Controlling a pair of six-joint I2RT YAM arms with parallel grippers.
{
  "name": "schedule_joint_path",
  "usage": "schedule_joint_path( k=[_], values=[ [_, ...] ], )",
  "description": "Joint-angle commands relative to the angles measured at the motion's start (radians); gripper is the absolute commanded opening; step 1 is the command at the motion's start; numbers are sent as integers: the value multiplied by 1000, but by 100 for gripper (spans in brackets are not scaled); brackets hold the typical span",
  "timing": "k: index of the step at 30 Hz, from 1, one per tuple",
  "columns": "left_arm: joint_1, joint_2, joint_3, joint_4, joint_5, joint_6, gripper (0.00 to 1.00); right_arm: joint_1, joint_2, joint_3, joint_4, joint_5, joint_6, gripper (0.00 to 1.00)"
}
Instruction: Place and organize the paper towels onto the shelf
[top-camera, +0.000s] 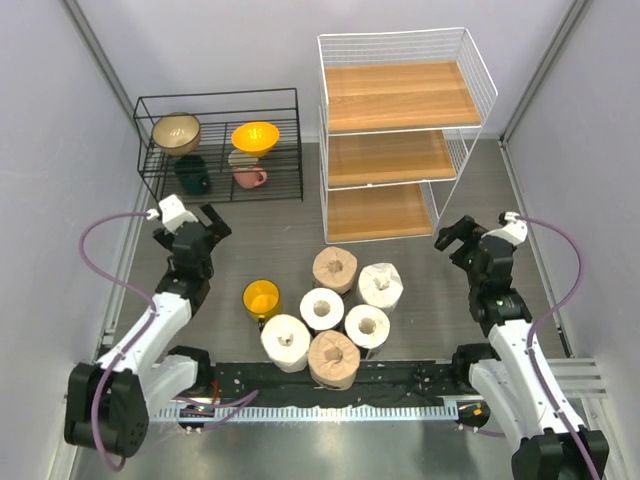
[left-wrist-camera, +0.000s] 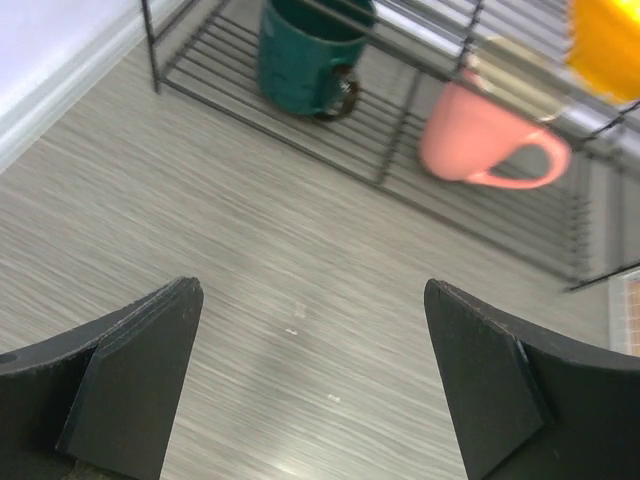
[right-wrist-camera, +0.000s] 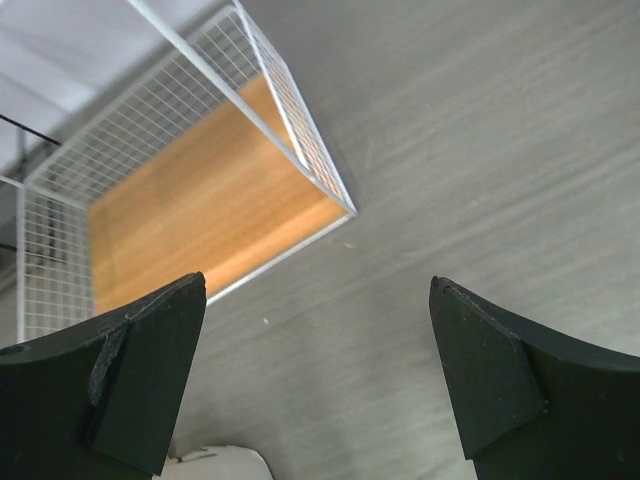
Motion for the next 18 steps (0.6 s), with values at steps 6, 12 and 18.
schedule_joint_path(
  k=[6,12,18],
  values=[
    [-90,-198,100,-430,136,-250,100,0,27,147,-345,-38,14,100],
    [-191,-263,157,-603,68,-235,100,0,-1,187,-406,-195,49,100],
    [-334,-238,227,-701,-17,-256,100,22,15,226,-449,-292,56,100]
  ],
)
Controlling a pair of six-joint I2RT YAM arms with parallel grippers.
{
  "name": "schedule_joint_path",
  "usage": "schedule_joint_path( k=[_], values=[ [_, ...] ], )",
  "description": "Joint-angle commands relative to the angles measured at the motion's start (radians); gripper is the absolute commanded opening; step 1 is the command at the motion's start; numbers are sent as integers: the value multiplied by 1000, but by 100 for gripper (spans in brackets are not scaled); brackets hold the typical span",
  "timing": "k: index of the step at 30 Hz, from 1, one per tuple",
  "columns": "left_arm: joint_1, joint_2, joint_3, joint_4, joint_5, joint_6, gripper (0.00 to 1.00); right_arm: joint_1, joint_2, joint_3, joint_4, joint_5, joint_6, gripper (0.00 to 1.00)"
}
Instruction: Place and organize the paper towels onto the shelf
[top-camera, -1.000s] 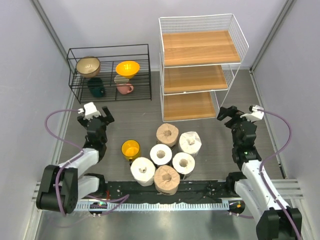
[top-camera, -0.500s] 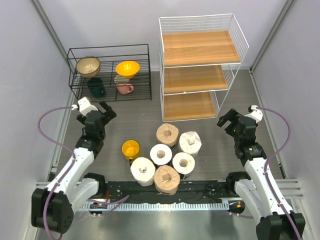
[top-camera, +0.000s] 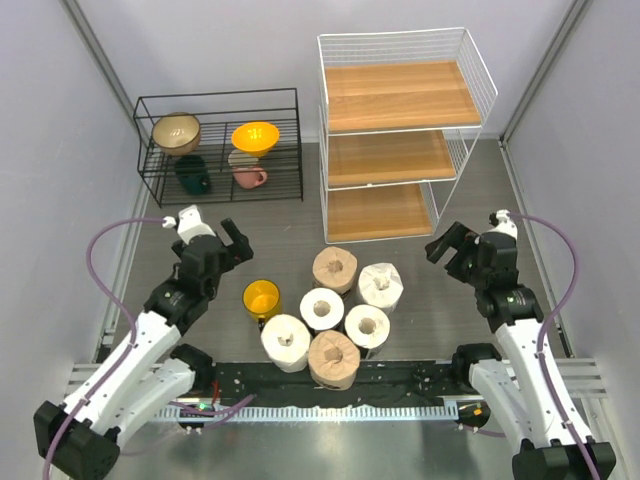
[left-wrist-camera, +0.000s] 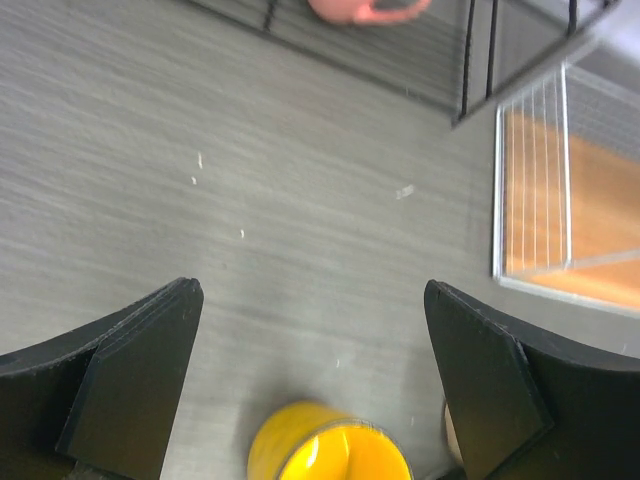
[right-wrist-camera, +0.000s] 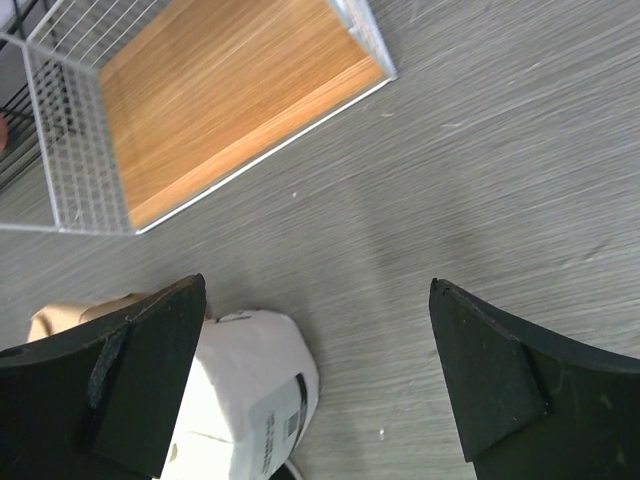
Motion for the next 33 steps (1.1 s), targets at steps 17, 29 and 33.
schedule_joint_path(
  k=[17,29,33],
  values=[
    [-417,111,156,-210,-237,-126,100,468,119,139,-139,145,99,95],
    [-450,153,145,-182,-250,-118,100,547,213,116,-119,199,127,89],
    [-450,131,133,-170,-266,-115,100,557,205,116,-139,188,129,86]
  ],
)
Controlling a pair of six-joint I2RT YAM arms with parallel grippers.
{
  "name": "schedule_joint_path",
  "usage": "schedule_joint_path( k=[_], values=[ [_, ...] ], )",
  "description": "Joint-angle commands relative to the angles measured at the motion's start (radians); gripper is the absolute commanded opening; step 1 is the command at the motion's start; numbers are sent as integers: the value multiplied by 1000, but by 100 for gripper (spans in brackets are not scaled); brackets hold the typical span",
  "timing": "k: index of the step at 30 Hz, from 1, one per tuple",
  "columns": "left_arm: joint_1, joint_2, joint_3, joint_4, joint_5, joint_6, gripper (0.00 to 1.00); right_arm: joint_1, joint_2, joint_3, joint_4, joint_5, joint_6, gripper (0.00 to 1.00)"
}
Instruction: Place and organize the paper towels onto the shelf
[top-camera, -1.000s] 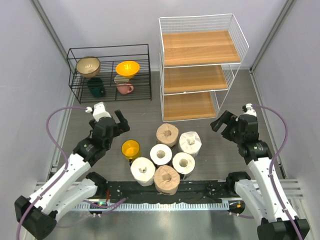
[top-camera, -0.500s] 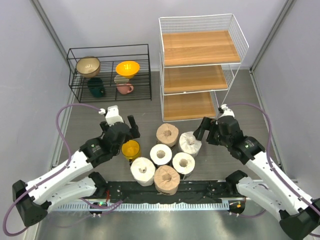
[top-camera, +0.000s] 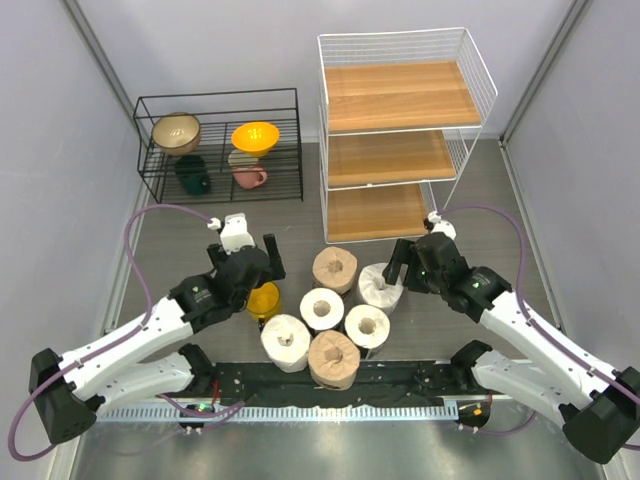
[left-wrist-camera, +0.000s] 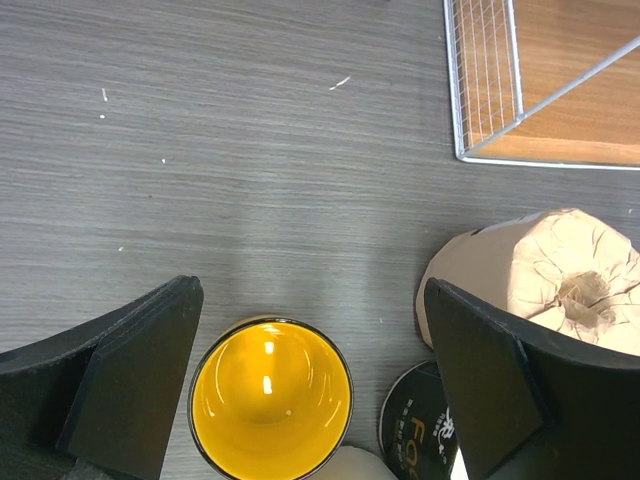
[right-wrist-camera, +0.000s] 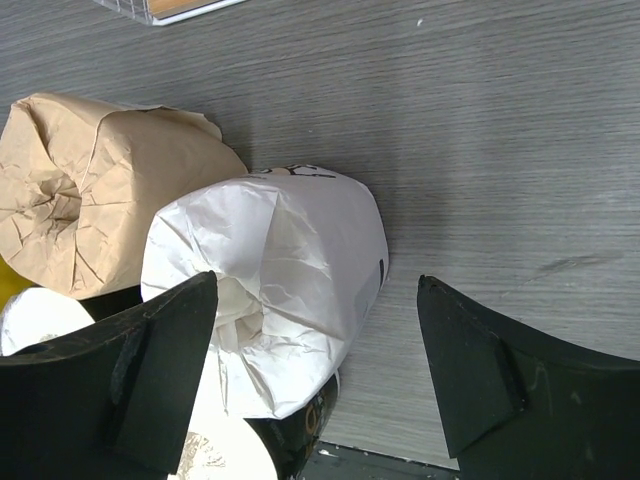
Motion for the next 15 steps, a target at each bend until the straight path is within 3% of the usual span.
schedule_joint_path(
  k=[1,15],
  values=[
    [-6,-34,-11,48,-50,-4,100,15,-16,1,-8,16,14,86],
    [-6,-30,-17,85,-39,4,100,66,34,-22,-15,-27,34,82]
  ],
)
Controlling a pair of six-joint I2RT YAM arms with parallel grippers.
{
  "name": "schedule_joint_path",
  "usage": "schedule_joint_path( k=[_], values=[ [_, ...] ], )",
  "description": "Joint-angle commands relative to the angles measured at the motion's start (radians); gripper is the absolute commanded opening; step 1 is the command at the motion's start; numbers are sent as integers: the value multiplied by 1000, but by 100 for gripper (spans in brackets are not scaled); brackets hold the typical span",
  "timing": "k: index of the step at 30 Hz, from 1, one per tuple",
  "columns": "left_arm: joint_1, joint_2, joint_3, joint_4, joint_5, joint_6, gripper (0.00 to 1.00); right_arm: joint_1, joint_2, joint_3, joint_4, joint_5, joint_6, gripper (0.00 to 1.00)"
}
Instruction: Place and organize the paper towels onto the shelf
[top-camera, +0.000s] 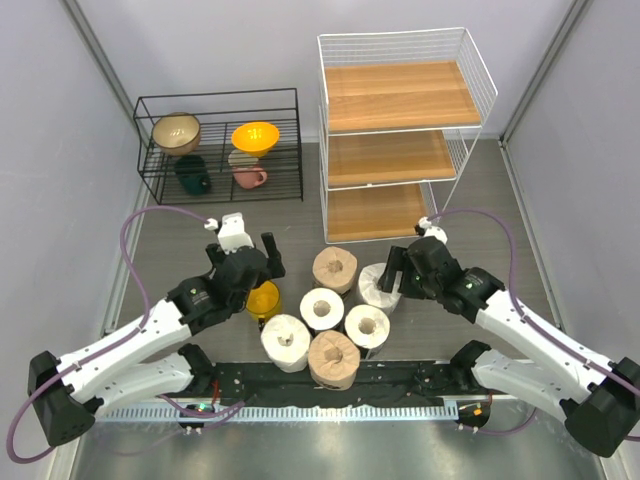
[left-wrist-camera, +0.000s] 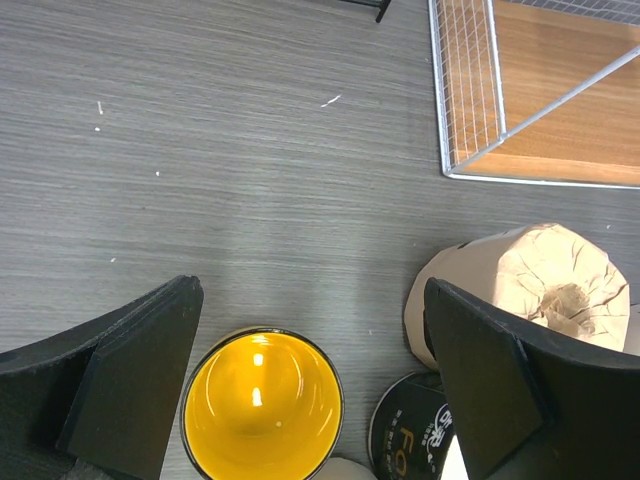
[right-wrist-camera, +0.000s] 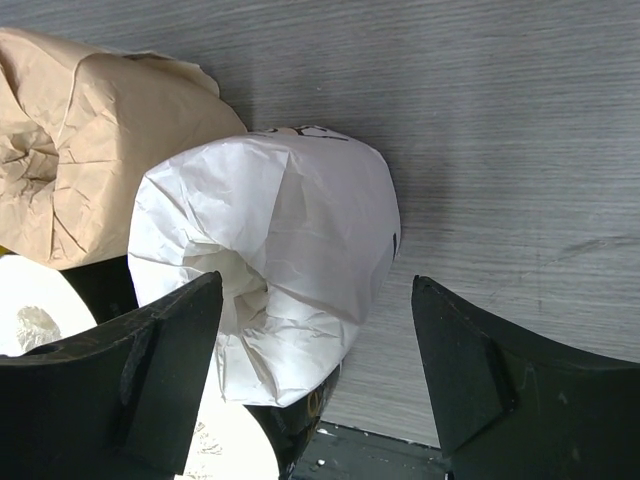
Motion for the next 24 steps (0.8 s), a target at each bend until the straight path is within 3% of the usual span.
schedule_joint_path(
  k=[1,6,19,22,24],
  values=[
    [-4,-6,-6,48,-25,4,100,18,16,-8,-9,2,19,81],
    [-5,-12,-11,48,-20,10,100,26,24,-36,5,57,37,76],
    [-5,-18,0,-23,52,-7,100,27,56,-53,40,125,71,49],
    [-5,-27,14,-67,61,-15,100,27,59,-56,83,77,70,40],
    [-5,-37,18,-86,63,-18,100,27,65,-56,103,59,66,27]
  ],
)
